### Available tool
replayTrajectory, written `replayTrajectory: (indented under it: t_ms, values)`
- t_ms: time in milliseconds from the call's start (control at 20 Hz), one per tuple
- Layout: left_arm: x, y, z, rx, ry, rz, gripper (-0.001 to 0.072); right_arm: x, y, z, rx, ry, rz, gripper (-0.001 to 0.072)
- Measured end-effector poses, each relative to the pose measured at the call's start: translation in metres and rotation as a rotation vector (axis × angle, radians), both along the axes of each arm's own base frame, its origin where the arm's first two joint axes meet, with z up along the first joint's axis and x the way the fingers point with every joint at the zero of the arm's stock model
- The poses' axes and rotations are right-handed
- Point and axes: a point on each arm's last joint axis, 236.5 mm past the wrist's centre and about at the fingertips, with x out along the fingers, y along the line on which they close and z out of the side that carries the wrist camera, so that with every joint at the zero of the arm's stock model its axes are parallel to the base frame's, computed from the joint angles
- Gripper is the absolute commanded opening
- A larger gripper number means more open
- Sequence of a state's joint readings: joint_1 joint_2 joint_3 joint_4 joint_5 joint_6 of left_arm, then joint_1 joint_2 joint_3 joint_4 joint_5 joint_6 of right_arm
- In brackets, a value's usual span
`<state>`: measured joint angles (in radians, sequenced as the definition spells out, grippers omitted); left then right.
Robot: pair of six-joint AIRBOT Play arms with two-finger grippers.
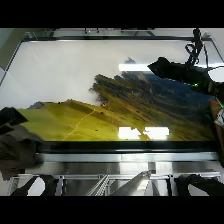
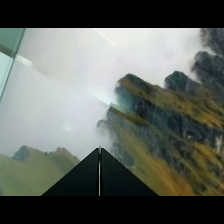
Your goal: Fold the shirts.
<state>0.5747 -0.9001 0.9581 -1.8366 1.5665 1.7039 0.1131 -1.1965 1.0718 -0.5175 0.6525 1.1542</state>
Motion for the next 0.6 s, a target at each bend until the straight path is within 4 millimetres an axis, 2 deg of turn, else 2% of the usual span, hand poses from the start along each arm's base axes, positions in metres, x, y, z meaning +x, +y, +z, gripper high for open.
replayTrajectory:
  t_ms: [100,250,600]
  values:
    - [-0.017,0.009,-0.021,0.013,0.037,0.066,0.0720,0.000,0.000,0.000,0.003,0.001,0.000,0.0020]
    - [-0.029,0.008,-0.048,-0.009,0.074,0.110,0.0720,0.000,0.001,0.000,0.003,0.002,0.002,0.0020]
    - [-0.026,0.000,-0.084,-0.126,0.166,0.126,0.0720,-0.001,0.001,0.000,0.003,0.002,0.003,0.0020]
